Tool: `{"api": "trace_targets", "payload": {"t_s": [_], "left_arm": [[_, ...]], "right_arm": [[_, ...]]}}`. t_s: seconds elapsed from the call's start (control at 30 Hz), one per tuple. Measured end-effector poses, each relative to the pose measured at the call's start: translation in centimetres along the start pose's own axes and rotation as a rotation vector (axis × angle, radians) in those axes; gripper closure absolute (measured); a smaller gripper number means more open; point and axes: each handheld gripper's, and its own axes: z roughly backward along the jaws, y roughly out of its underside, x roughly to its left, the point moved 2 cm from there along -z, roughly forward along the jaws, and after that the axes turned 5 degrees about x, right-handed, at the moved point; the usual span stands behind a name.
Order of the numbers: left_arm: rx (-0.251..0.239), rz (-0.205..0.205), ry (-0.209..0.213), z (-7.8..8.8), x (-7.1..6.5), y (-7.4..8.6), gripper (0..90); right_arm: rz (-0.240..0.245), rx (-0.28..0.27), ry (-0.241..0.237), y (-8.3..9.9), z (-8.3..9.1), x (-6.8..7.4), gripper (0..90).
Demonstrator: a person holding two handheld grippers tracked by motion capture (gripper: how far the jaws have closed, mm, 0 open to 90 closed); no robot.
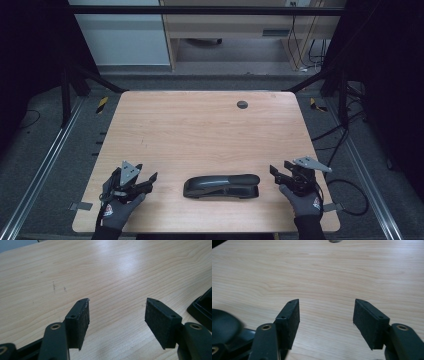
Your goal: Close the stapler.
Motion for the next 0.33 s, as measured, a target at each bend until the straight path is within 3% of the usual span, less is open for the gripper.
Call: {"api": "trace_targets", "payload": {"t_s": [0.33], "left_arm": [[0.012,0.021,-0.008,-0.4,1.3,0.3,35.1]], "right_arm": [[-0.024,0.038,0.072,1.6,-0.6,-3.7,34.9]]}}
